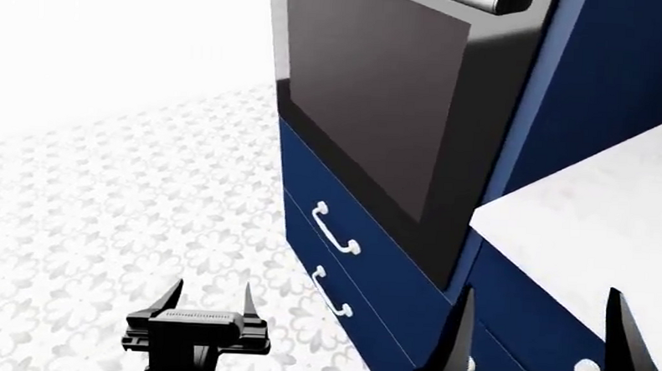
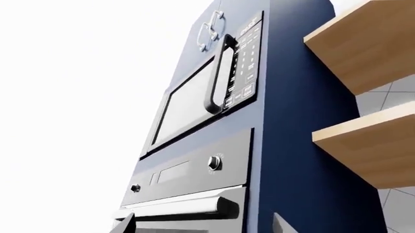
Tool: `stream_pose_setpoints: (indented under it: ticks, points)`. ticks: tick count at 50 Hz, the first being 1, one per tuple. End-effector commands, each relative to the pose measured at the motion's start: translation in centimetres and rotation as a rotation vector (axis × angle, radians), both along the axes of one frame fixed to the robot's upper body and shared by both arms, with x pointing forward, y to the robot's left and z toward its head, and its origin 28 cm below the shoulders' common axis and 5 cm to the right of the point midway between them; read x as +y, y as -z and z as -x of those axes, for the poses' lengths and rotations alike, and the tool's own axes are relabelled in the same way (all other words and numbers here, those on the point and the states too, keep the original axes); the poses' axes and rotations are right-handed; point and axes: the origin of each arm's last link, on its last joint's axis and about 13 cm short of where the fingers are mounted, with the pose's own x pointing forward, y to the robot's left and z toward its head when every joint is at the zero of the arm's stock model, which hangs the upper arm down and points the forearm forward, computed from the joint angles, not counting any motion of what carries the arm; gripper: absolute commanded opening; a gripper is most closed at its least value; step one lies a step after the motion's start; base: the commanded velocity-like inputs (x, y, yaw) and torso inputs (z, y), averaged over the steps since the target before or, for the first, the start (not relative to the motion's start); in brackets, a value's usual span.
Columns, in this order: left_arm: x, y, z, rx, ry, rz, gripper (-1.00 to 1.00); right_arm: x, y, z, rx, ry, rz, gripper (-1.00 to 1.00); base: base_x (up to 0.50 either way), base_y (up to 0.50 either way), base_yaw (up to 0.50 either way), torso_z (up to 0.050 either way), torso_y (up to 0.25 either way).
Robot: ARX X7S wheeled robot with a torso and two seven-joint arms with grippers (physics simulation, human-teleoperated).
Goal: Open the oven door
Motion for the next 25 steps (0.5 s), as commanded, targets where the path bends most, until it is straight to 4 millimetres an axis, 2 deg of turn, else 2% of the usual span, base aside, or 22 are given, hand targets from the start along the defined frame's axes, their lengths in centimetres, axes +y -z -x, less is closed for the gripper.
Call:
stream_pose_setpoints:
  ticks: [1,13,25]
  points:
    - [0.01,0.04,0.04,0.0,0.0,0.0,1.0,0.01,0.02,0.0,0.0,0.0,0.001,1.0,0.23,0.07,0.0,0.0,0.0]
    - [-0.04,0.03,-0.01,0.001,0.0,0.0,1.0,-0.02,0.03,0.05,-0.001,0.0,0.003,1.0,0.23,0.08,0.0,0.0,0.0]
    - [0.0,0.01,0.0,0.002,0.002,-0.002,1.0,0.01,0.04,0.05,-0.003,-0.002,0.003,1.0,0.14,0.22,0.0,0.0,0.0]
